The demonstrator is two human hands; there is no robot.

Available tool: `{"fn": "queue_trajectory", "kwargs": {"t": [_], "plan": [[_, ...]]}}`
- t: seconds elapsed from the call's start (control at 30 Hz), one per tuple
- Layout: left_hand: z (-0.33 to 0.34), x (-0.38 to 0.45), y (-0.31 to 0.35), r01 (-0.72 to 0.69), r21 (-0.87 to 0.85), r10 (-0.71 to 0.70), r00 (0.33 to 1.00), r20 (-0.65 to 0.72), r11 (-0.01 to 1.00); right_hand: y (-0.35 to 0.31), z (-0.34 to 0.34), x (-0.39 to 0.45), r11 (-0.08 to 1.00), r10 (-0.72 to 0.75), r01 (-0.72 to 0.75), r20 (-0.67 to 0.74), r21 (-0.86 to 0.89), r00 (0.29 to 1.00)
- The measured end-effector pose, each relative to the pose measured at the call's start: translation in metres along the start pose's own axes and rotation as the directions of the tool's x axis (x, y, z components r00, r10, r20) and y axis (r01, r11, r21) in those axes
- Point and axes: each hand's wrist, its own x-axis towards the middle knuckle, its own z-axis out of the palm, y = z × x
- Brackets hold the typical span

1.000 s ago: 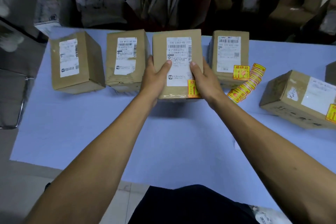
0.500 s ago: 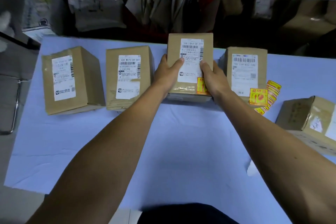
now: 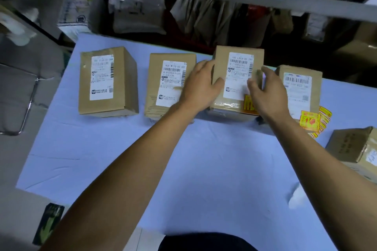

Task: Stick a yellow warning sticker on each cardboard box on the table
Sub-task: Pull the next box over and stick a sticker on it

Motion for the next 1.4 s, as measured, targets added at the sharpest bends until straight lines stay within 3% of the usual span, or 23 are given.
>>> {"fn": "queue_trajectory", "kwargs": {"t": [0.1, 0.2, 0.27, 0.4, 0.5, 0.63, 0.8, 0.9, 0.97, 1.03, 1.1, 1.17, 1.4], "plan": [[-0.031, -0.019, -0.020, -0.193, 0.324, 0.195, 0.980, 0.027, 0.926, -0.027, 0.012, -0.012, 0.976, -0.181, 0.182, 0.024, -0.122, 0.983], [-0.058, -0.027, -0.053, -0.154, 0.568, 0.177, 0.984, 0.016, 0.808, -0.055, 0.039, -0.025, 0.928, -0.300, 0.327, 0.164, -0.179, 0.940], [-0.071, -0.030, -0.077, -0.100, 0.623, 0.112, 0.994, 0.020, 0.776, -0.072, 0.058, -0.031, 0.896, -0.359, 0.402, 0.226, -0.186, 0.905], [-0.081, -0.032, -0.115, -0.067, 0.633, 0.039, 0.998, 0.058, 0.771, -0.093, 0.089, -0.029, 0.835, -0.441, 0.506, 0.286, -0.215, 0.850], [-0.076, -0.031, -0.130, -0.081, 0.572, 0.028, 0.995, 0.101, 0.816, -0.095, 0.110, -0.031, 0.815, -0.413, 0.519, 0.368, -0.259, 0.833], [-0.062, -0.047, -0.135, -0.076, 0.417, 0.054, 0.996, 0.064, 0.906, -0.082, 0.121, -0.051, 0.851, -0.398, 0.481, 0.336, -0.212, 0.854], [-0.051, -0.075, -0.142, -0.095, 0.332, 0.088, 0.995, 0.034, 0.938, -0.062, 0.122, -0.073, 0.863, -0.428, 0.485, 0.302, -0.145, 0.852], [-0.054, -0.071, -0.145, -0.033, 0.116, 0.035, 0.999, -0.019, 0.993, -0.064, 0.129, -0.073, 0.932, -0.356, 0.361, 0.237, 0.024, 0.904], [-0.056, -0.059, -0.144, 0.149, -0.131, -0.160, 0.985, -0.071, 0.980, -0.070, 0.134, -0.067, 0.963, -0.167, 0.118, 0.192, 0.240, 0.967], [-0.058, -0.045, -0.144, 0.338, -0.412, -0.383, 0.923, -0.028, 0.846, -0.074, 0.139, -0.057, 0.840, 0.124, -0.241, 0.259, 0.486, 0.958], [-0.058, -0.037, -0.149, 0.448, -0.580, -0.494, 0.865, 0.089, 0.681, -0.068, 0.145, -0.045, 0.655, 0.259, -0.483, 0.429, 0.580, 0.866], [-0.056, -0.034, -0.157, 0.485, -0.639, -0.489, 0.851, 0.189, 0.597, -0.058, 0.148, -0.038, 0.581, 0.232, -0.557, 0.535, 0.594, 0.812], [-0.045, -0.045, -0.147, 0.474, -0.747, -0.428, 0.860, 0.279, 0.466, -0.047, 0.151, -0.038, 0.566, 0.138, -0.531, 0.563, 0.631, 0.815]]}}
